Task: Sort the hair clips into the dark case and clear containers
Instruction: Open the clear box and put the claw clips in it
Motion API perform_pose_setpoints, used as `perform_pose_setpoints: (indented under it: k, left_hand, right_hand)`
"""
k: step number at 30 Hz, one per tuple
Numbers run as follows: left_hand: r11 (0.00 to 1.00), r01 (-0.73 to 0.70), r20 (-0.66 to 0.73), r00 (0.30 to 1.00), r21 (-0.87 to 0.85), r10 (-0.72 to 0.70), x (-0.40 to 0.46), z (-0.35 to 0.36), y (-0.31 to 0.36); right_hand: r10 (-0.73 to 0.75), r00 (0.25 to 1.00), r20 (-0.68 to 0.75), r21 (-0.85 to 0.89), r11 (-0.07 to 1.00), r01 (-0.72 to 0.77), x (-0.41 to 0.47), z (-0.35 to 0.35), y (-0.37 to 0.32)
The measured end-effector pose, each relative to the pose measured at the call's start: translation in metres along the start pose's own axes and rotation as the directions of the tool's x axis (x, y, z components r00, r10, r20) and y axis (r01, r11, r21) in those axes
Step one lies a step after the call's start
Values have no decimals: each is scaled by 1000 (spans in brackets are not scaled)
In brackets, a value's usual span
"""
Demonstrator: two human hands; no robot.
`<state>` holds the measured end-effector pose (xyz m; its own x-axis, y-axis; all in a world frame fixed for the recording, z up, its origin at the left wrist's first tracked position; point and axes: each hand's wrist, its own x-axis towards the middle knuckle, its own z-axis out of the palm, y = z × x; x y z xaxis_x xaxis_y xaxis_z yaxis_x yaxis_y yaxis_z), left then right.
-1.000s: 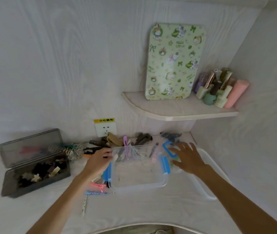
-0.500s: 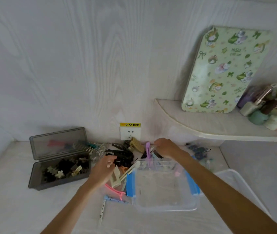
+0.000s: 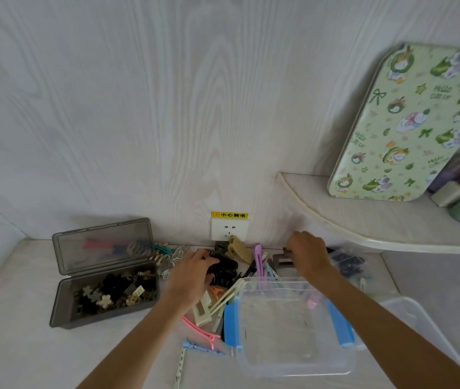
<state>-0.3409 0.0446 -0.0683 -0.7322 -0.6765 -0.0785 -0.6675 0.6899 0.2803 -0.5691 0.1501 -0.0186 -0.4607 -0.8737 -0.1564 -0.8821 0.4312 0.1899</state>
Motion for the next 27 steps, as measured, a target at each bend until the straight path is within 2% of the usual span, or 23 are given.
perform_pose_setpoints:
  k: [3,7,11,13,15,18,20,21,24,25,27]
  left_hand:
    - [999,-25,106,994,38,21,9,0,-1]
    - [999,-15,126,992,31,11,12,5,-6]
    - [998,-21,0,1000,-57,21,7,-4,-8]
    - [975,1,-117,993,-222,-27,-3,-18,-5]
    - [915,55,-195,970,-400,-144,-15,-39,3]
    - [744,109,-214,922,-660,-324,-30,-71,26]
    - [651,120,-125,940,-749,-317,-40,-88,48]
    - [649,135,-43,967,-749,-251,-47,-93,62]
    - [779,76,133,991,-622,10,-64,-84,102]
    - [839,27,145,987,-544,63,-67,-75,113]
    - [942,-36,124,989,-334,81,-67,-49,126]
  right_hand:
    - [-39,987,-155,105,993,55,-15,-3,10]
    - [-34,955,-296,234,966,107,-50,-9,12]
    - [-4,905,-426,336,928,162,-81,-16,13]
    - [45,873,-486,411,893,183,-94,-21,16]
    - [117,862,-493,520,834,184,-105,-25,18]
    - [191,914,-357,706,697,130,-117,-29,16]
    - [182,974,-134,797,604,-3,-118,-28,13]
    - [153,988,-9,804,589,-83,-119,-25,12]
    - [50,954,297,718,647,-257,-117,-14,10]
    - [33,936,351,679,680,-278,-116,-8,9]
    - [28,907,420,631,709,-314,-113,0,5]
